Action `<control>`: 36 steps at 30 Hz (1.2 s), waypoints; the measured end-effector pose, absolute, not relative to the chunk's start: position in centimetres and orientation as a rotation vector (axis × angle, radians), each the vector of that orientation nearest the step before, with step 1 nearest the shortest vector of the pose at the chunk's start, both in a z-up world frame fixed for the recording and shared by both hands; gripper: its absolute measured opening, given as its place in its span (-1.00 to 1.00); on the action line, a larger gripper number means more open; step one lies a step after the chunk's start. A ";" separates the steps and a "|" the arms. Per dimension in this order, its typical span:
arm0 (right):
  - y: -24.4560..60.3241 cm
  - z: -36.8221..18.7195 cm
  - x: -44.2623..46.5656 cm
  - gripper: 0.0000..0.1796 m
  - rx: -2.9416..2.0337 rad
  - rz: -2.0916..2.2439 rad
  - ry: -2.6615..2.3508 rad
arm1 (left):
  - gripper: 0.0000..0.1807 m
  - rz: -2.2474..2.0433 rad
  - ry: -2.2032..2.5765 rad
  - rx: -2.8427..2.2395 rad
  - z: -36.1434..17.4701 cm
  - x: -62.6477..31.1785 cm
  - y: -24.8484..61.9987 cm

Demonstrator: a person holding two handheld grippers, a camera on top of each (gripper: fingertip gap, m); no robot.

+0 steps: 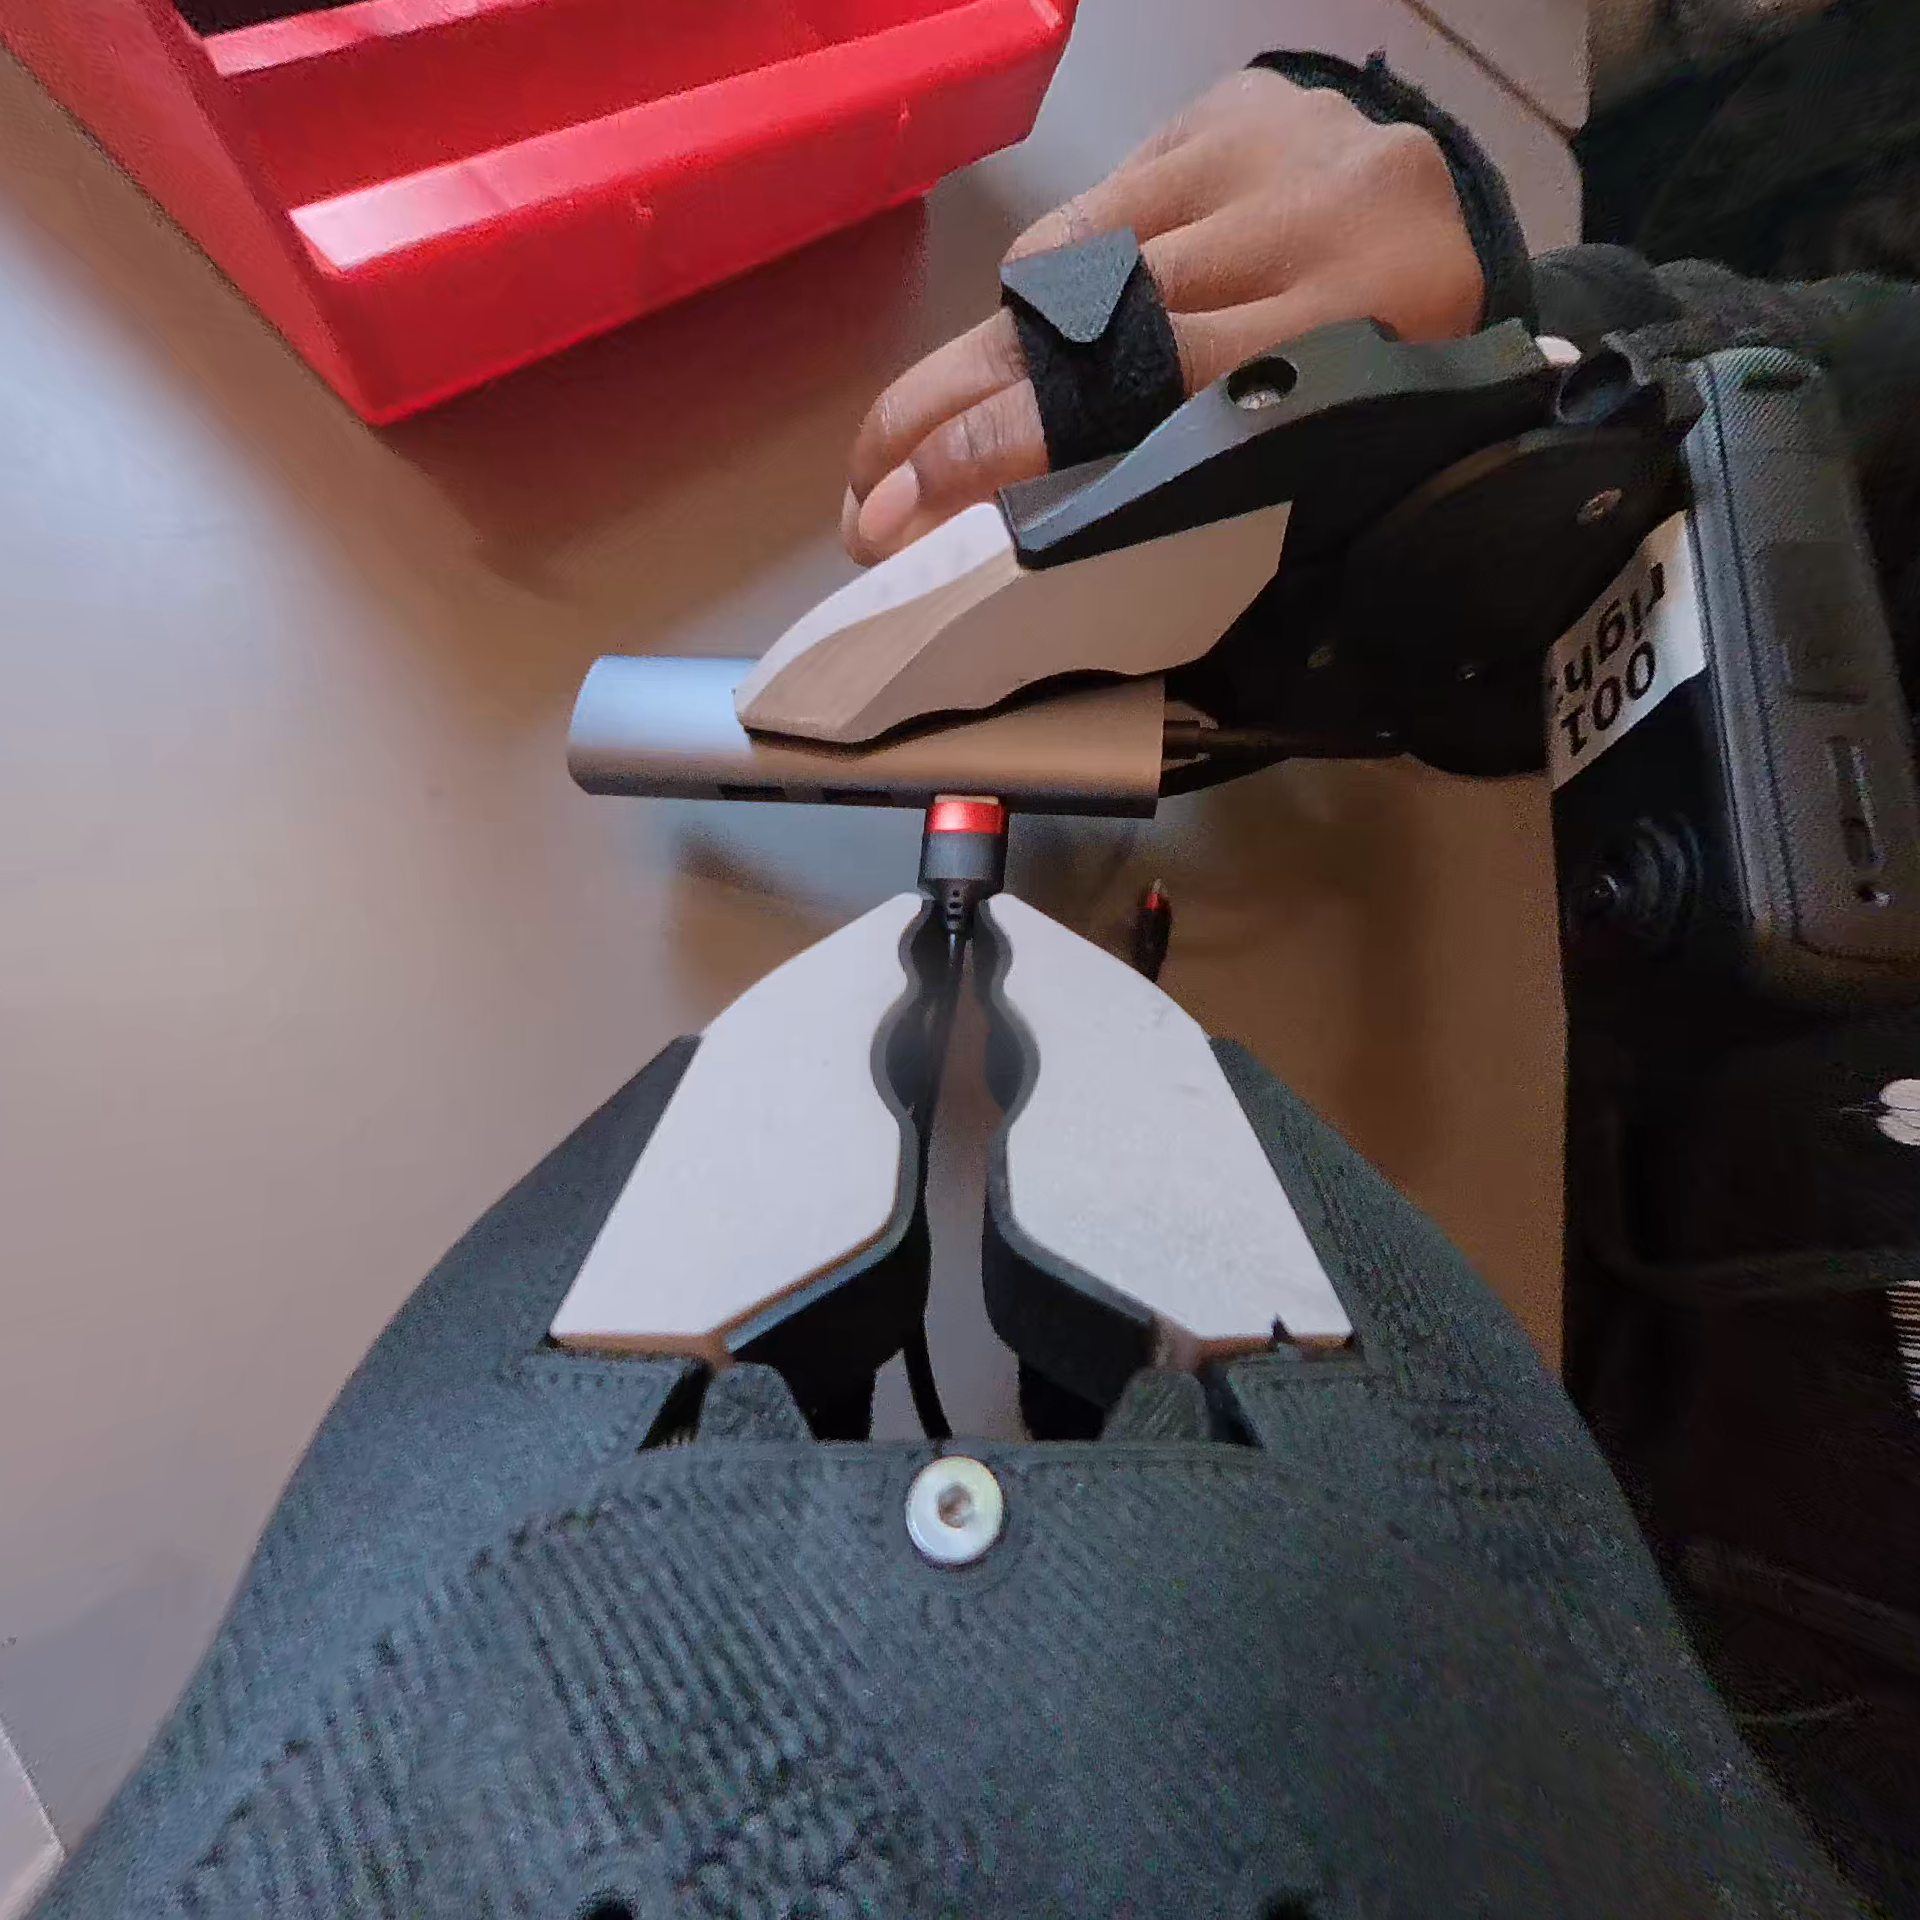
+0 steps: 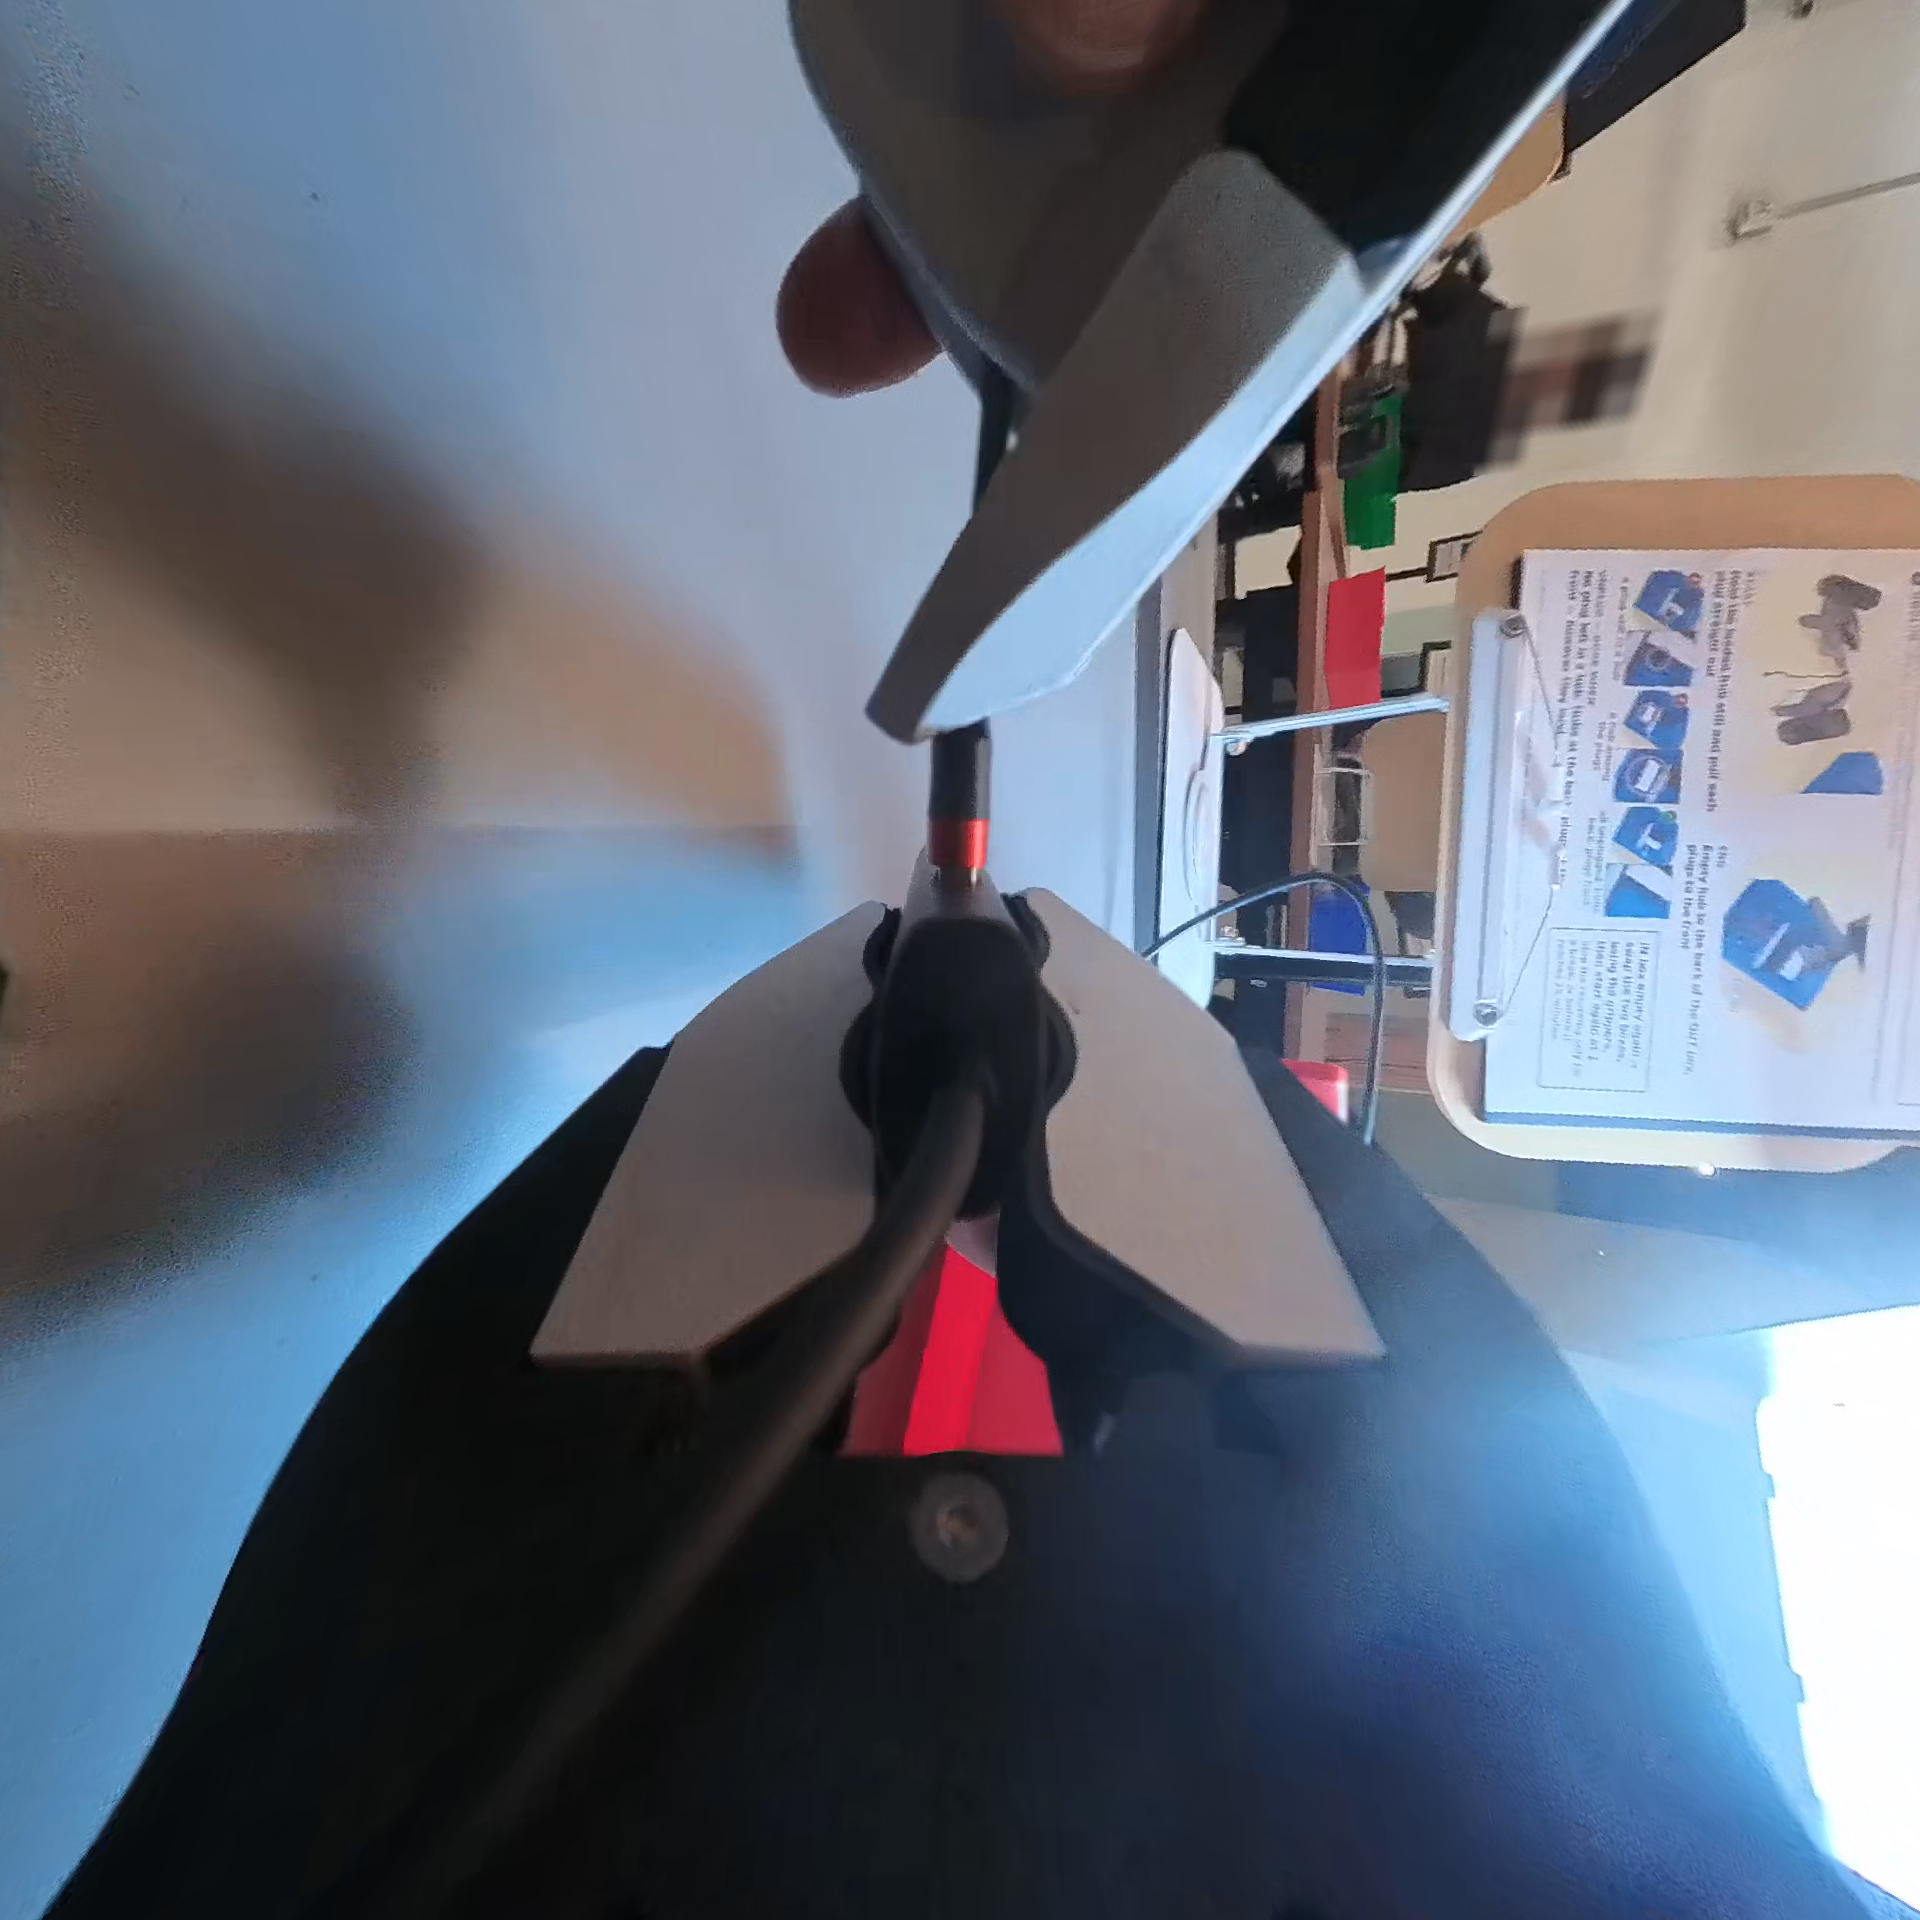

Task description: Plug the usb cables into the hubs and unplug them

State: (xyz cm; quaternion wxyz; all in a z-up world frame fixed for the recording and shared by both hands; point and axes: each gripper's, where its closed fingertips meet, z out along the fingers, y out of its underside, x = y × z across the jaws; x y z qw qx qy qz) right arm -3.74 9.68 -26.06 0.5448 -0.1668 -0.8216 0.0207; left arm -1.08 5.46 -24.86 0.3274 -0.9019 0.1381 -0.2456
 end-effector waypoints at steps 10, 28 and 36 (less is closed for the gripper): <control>9.9 -25.1 -3.8 -0.76 -0.567 0.264 -1.959 | -0.94 -0.737 0.295 -2.248 -23.0 -1.5 5.9; 8.2 -18.1 -1.0 -0.81 -0.490 0.517 -1.970 | -0.76 -0.925 0.196 -2.020 -18.6 -2.5 5.2; 20.3 -6.1 -0.6 -0.81 -0.680 0.311 -1.877 | -0.60 -0.445 0.104 -1.711 -10.6 -8.6 1.8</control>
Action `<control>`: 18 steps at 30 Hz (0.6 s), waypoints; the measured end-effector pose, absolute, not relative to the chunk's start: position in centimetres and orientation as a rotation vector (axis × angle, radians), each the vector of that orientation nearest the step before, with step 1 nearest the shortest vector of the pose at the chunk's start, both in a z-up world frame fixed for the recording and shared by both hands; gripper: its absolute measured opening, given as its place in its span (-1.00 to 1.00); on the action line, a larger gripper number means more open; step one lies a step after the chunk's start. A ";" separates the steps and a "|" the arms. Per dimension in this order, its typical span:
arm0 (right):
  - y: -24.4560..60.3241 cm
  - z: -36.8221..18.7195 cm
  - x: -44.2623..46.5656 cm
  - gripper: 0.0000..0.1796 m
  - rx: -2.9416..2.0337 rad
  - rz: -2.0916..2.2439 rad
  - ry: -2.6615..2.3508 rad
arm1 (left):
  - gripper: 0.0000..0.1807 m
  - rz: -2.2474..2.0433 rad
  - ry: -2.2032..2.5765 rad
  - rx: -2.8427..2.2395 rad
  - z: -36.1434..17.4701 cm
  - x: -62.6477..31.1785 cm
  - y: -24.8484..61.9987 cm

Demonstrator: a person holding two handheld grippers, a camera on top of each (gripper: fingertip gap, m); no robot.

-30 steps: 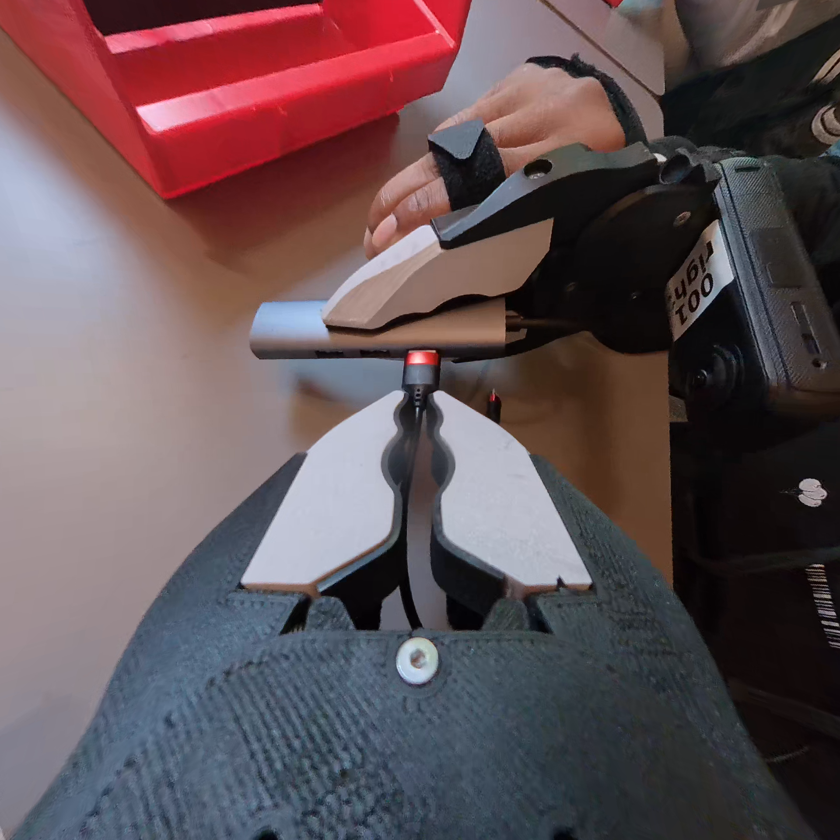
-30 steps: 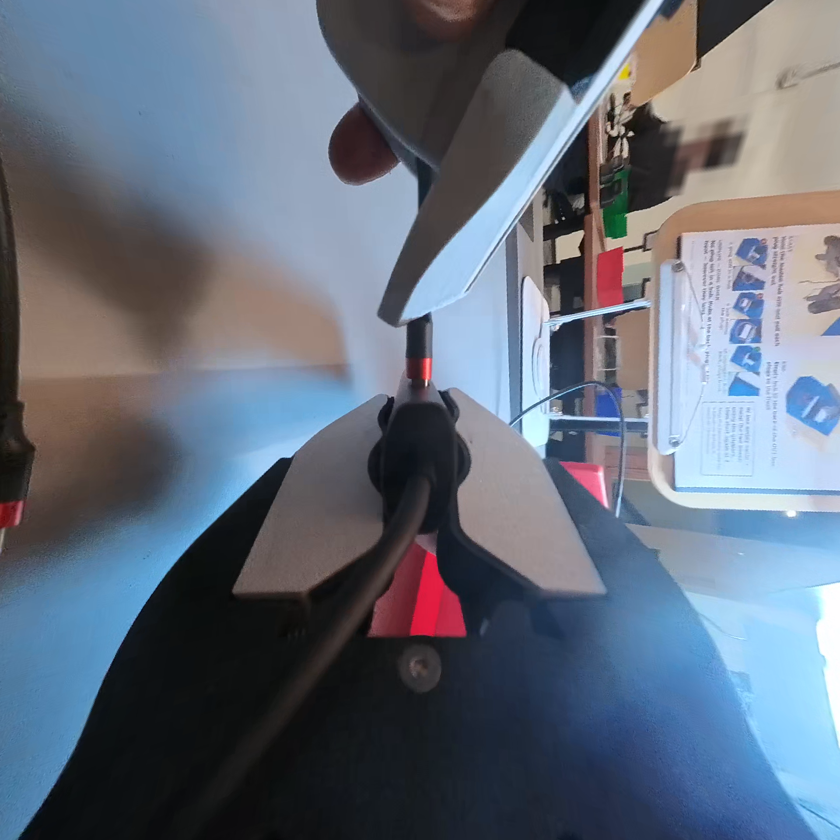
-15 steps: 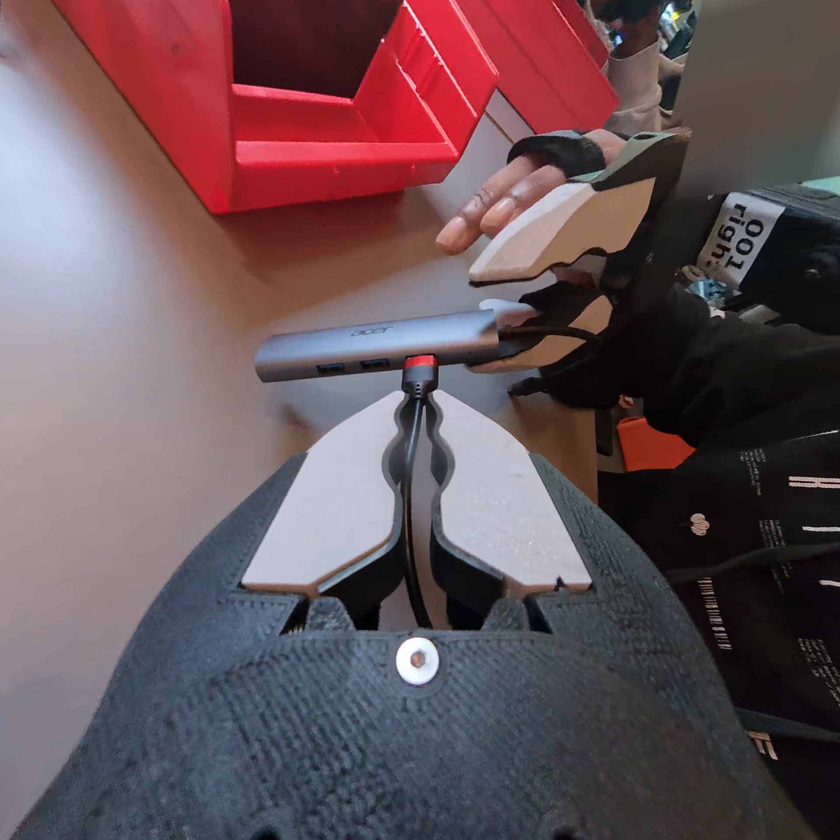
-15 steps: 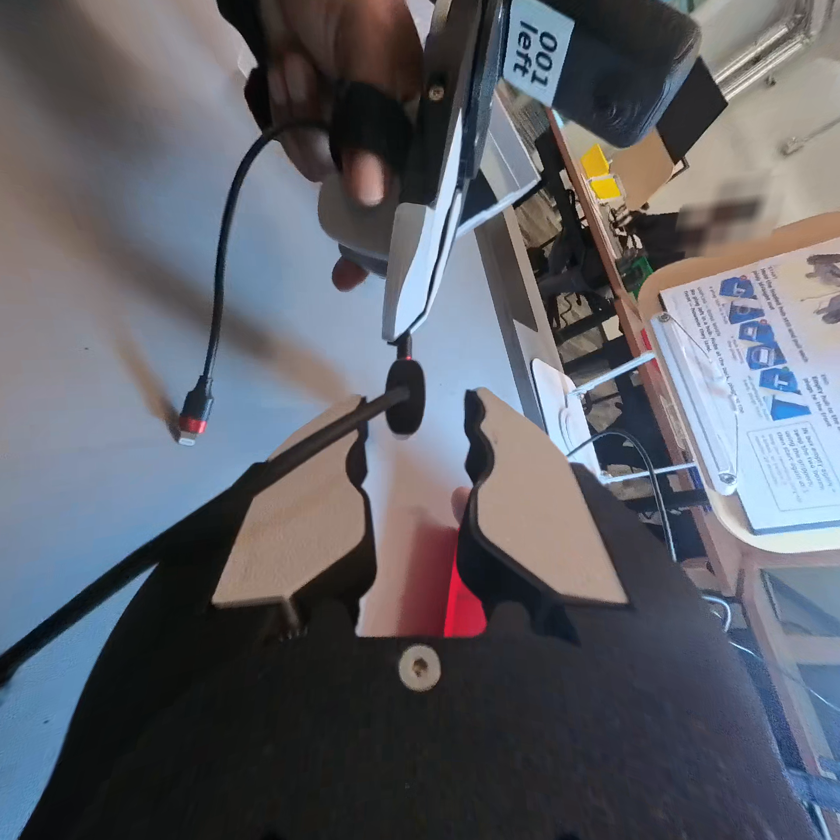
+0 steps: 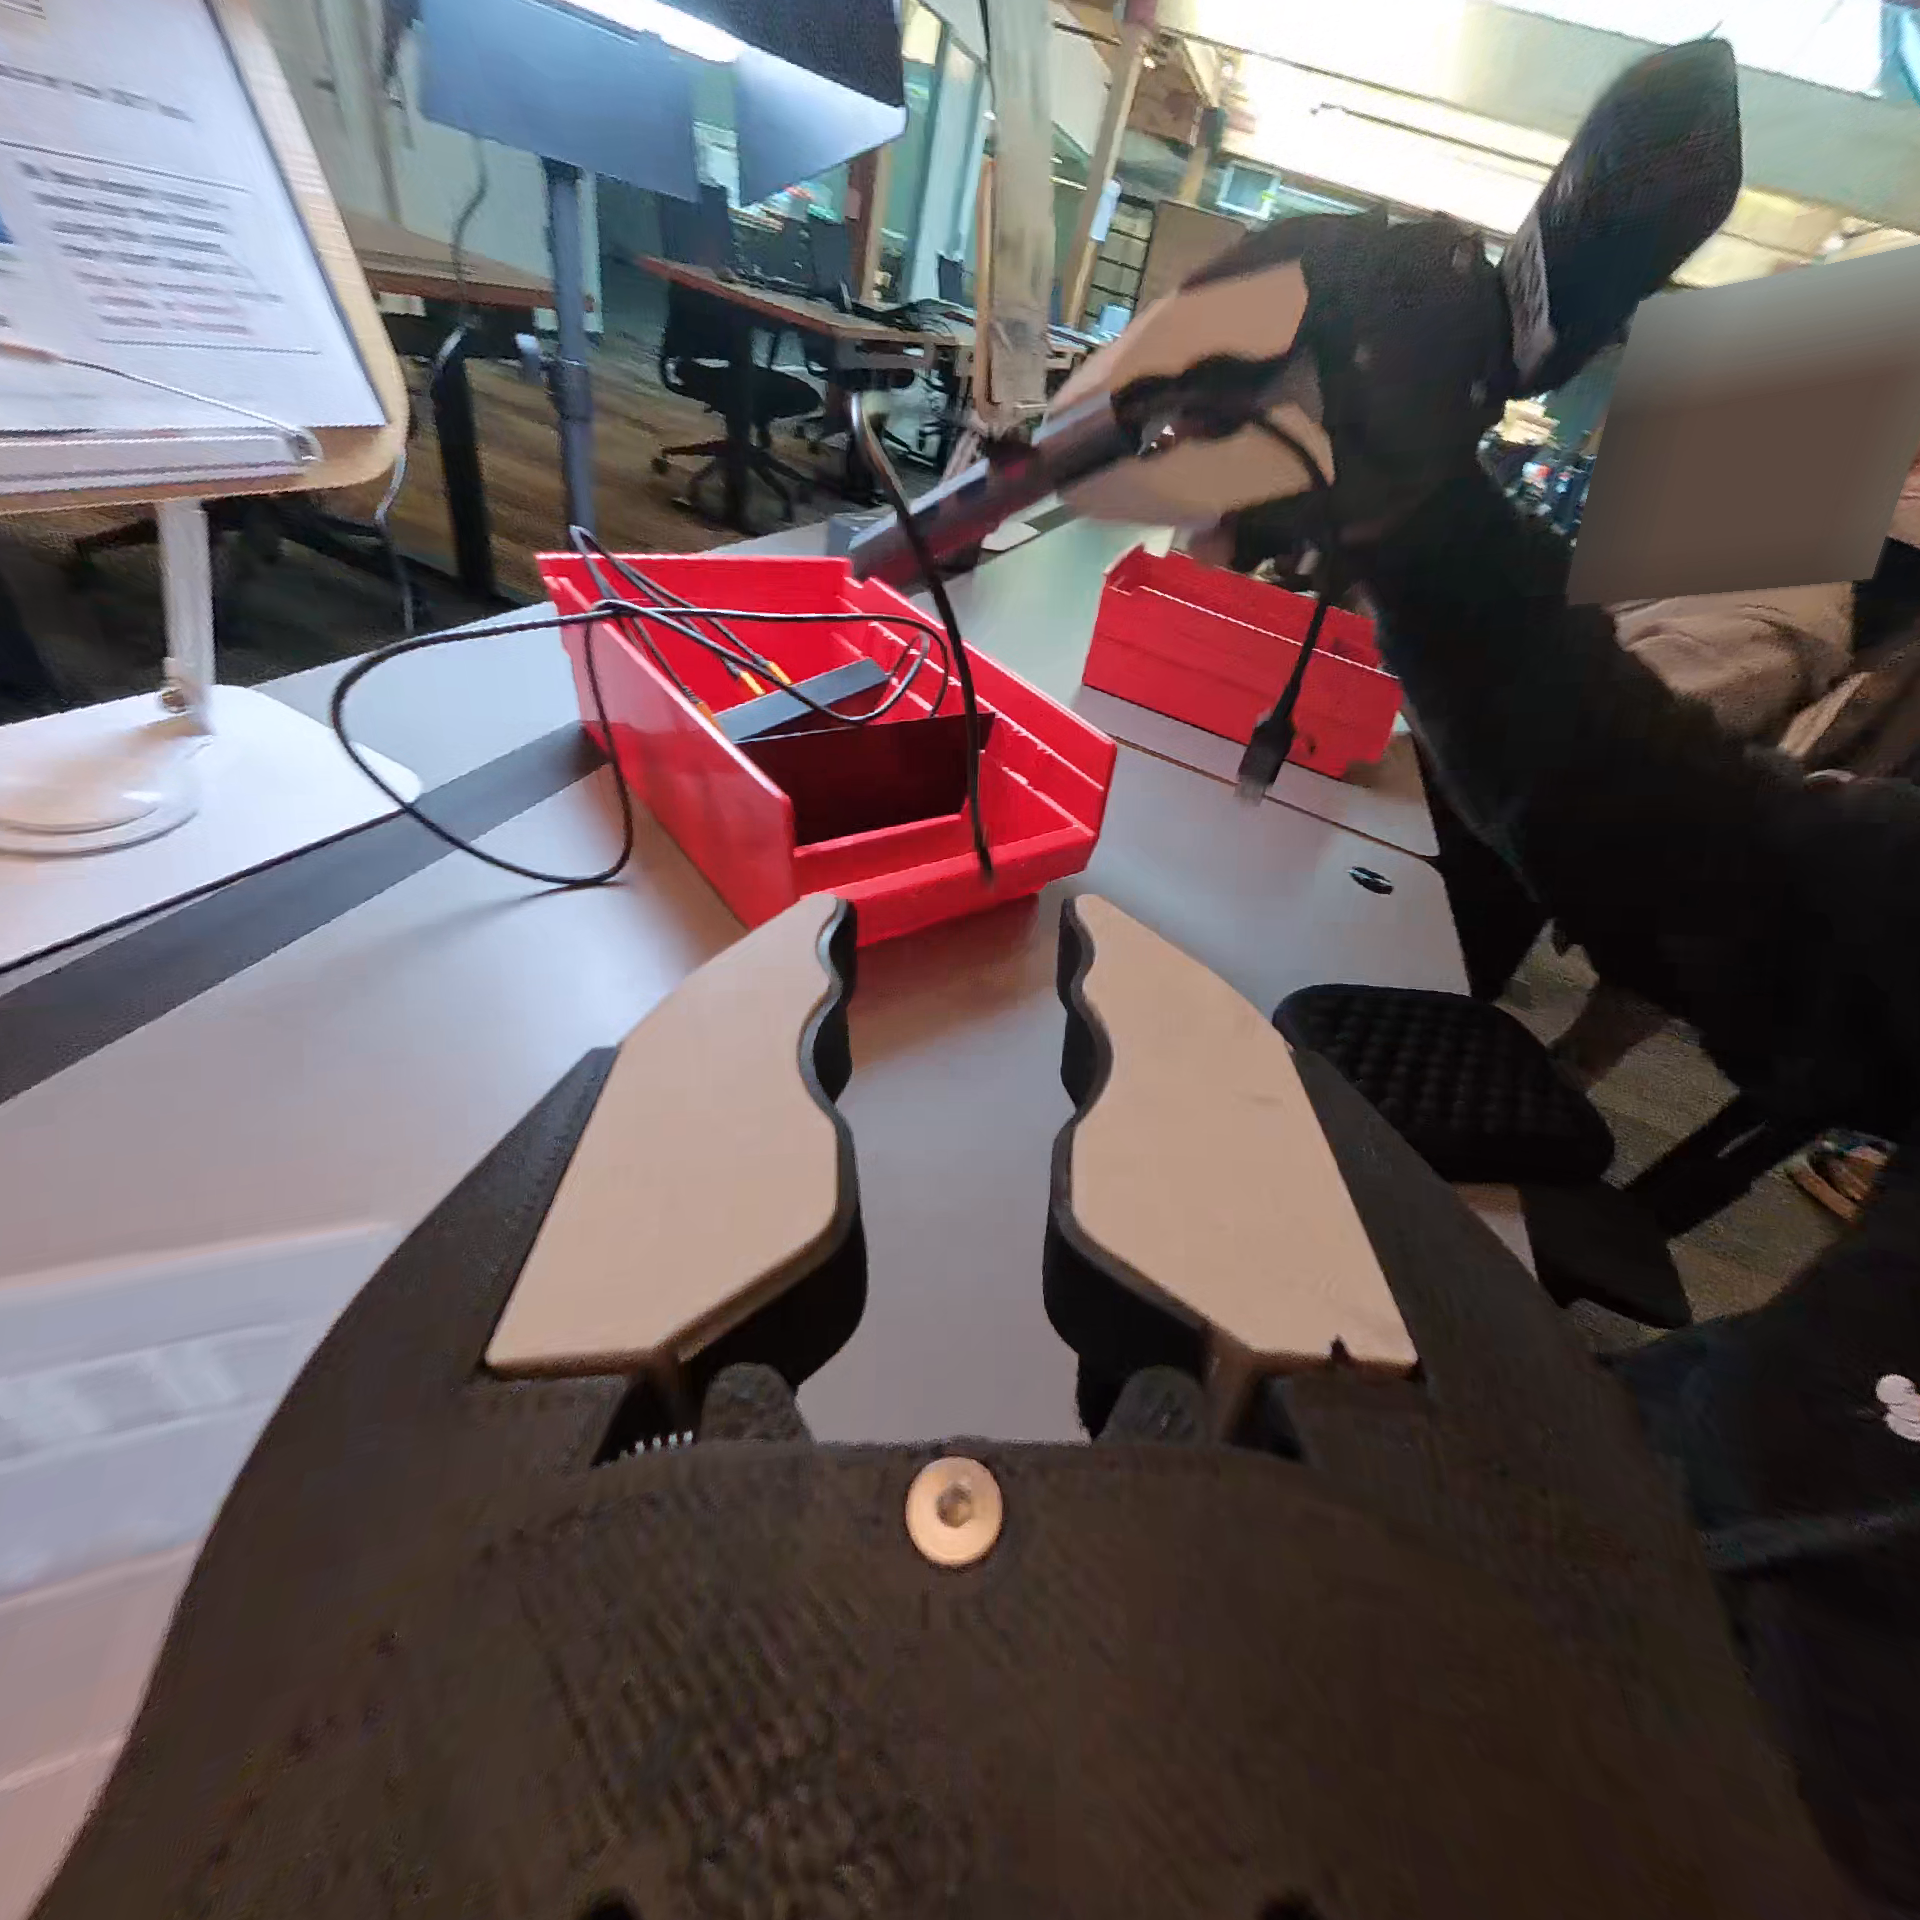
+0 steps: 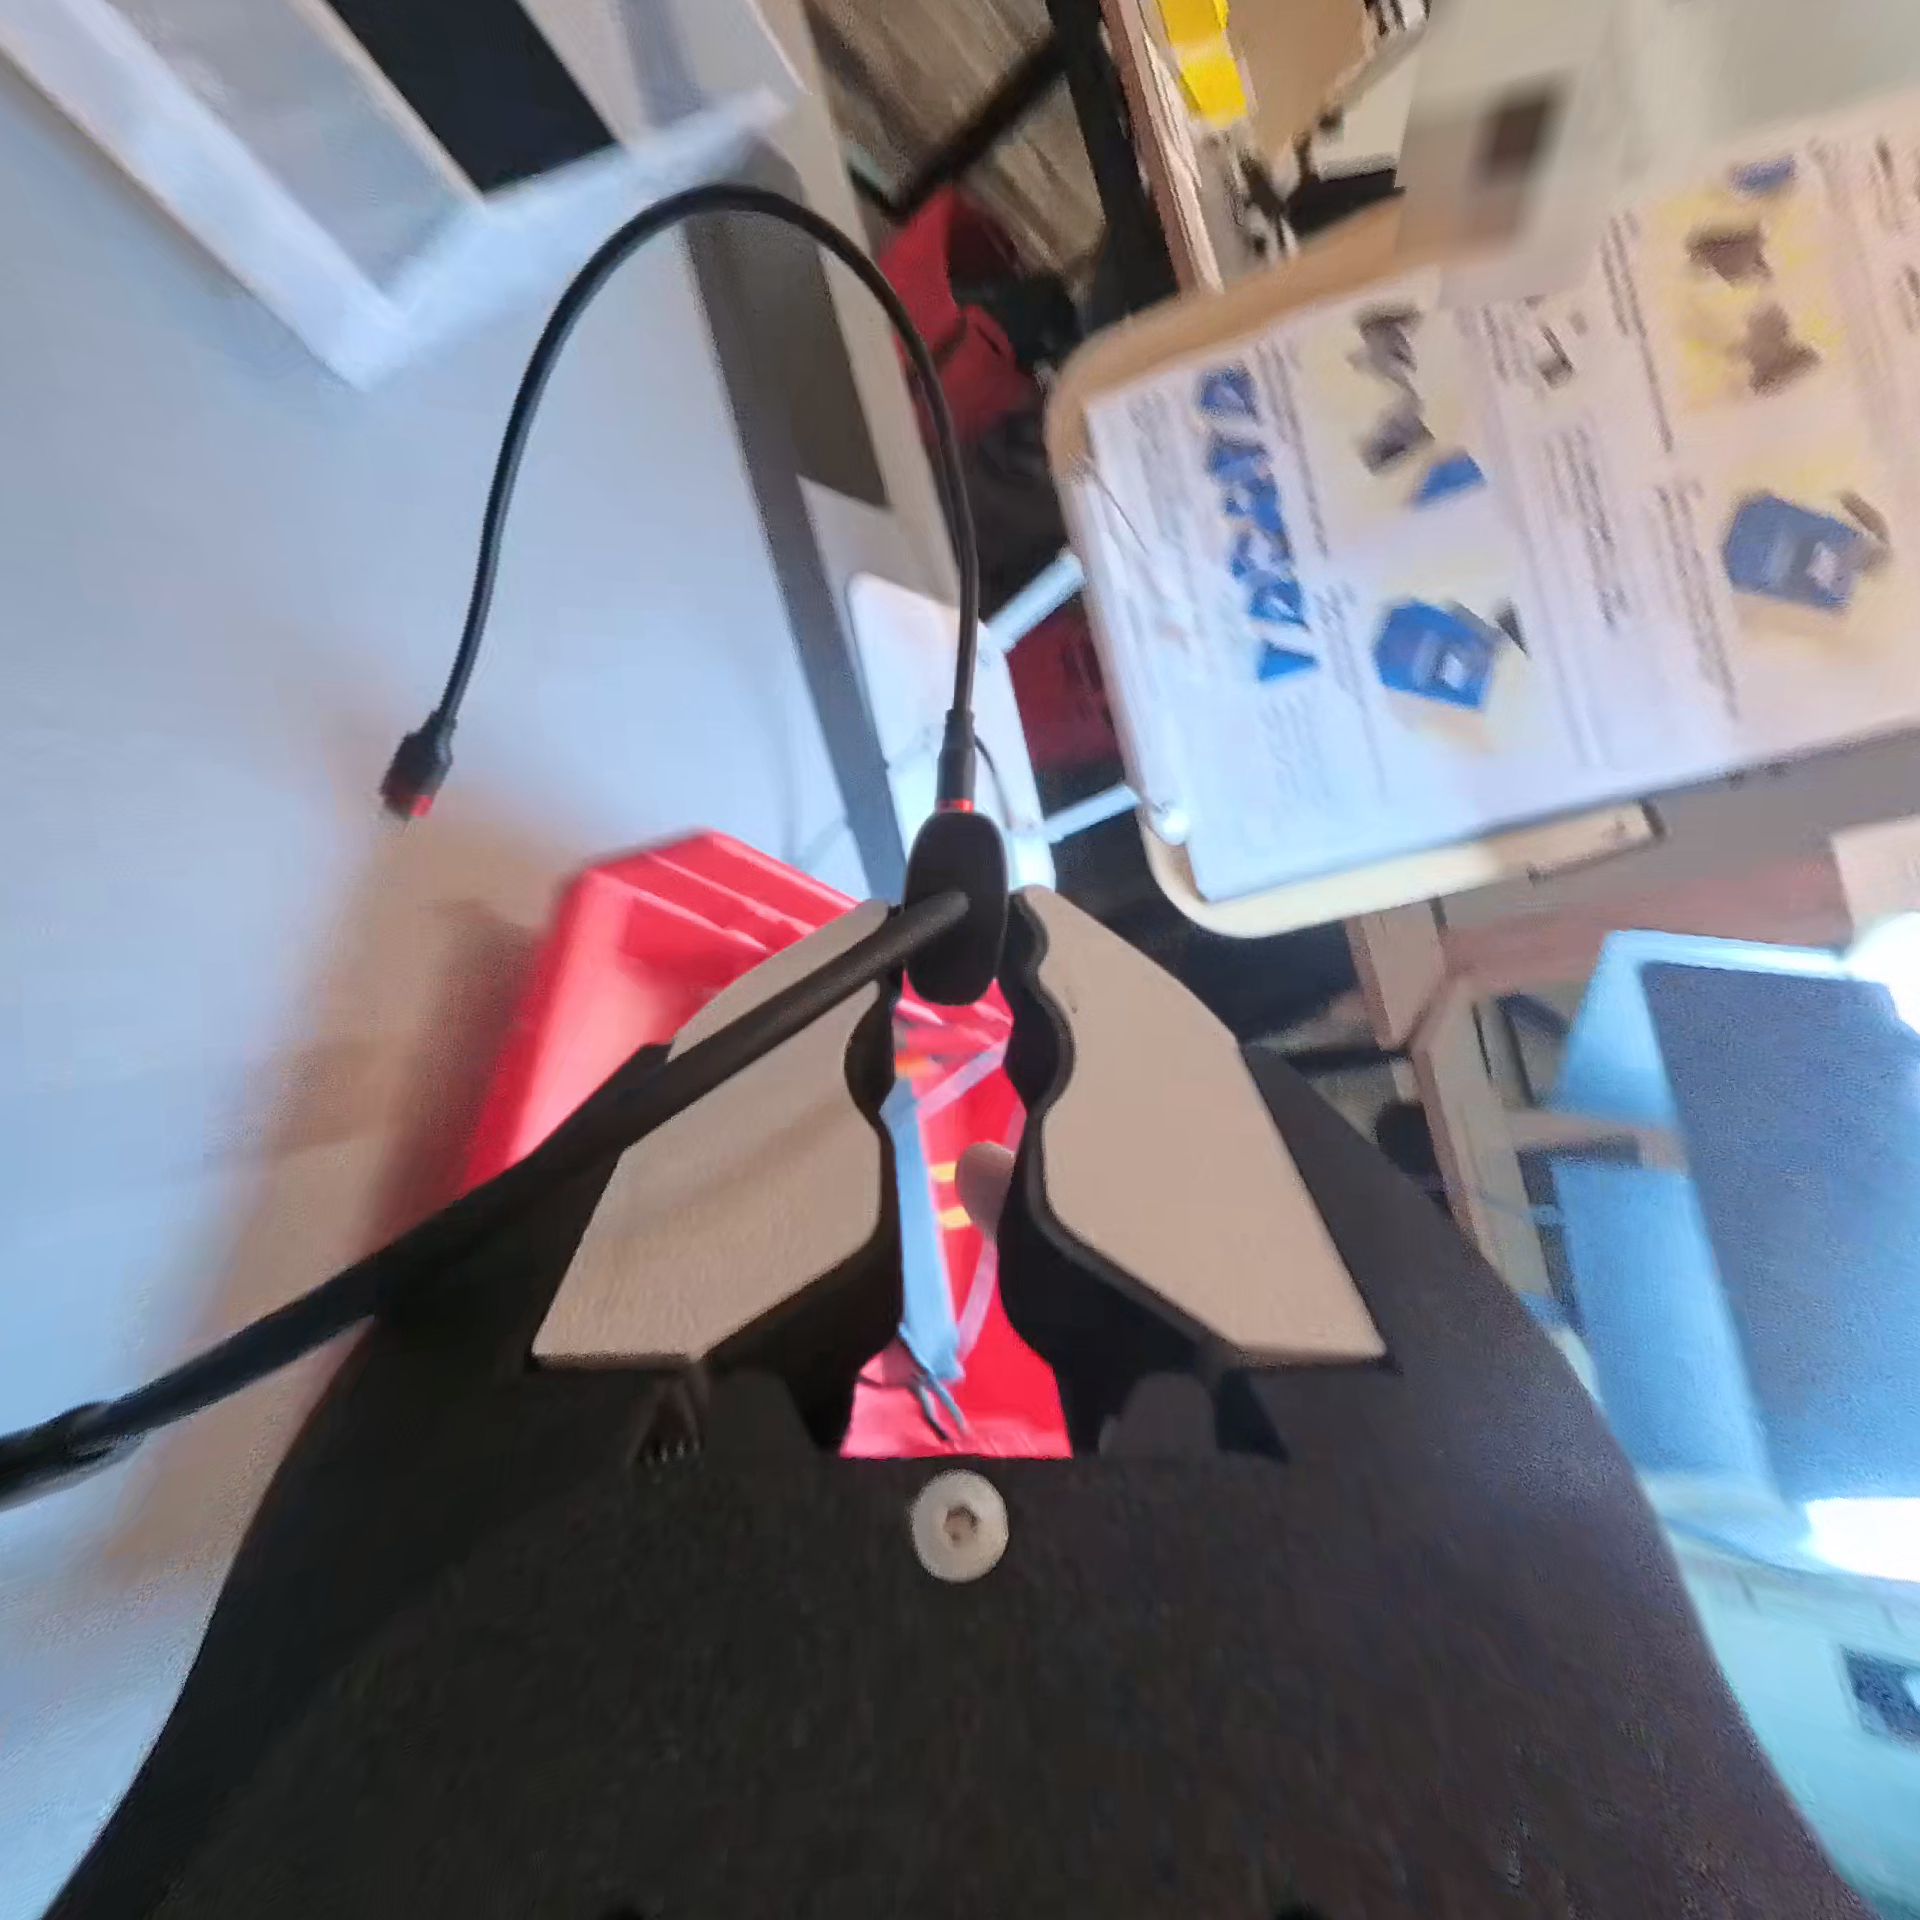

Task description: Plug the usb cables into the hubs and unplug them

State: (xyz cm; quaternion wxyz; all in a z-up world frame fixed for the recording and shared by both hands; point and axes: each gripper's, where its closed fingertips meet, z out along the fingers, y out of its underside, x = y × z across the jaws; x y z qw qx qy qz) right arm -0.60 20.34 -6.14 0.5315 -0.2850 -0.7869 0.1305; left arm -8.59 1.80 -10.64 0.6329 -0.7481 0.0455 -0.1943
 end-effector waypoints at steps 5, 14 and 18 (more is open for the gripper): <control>31.0 -2.1 -1.2 -0.81 -0.833 -0.040 -1.796 | -0.62 -0.513 0.085 -1.775 -14.9 -7.0 -0.1; 44.6 -8.5 -4.6 -0.82 -1.096 -0.653 -1.567 | -0.64 -0.494 0.204 -1.924 -20.4 -3.4 0.4; 44.7 -14.4 -5.3 -0.81 -1.159 -0.653 -1.672 | -0.65 -0.505 0.217 -1.960 -21.7 -3.1 0.5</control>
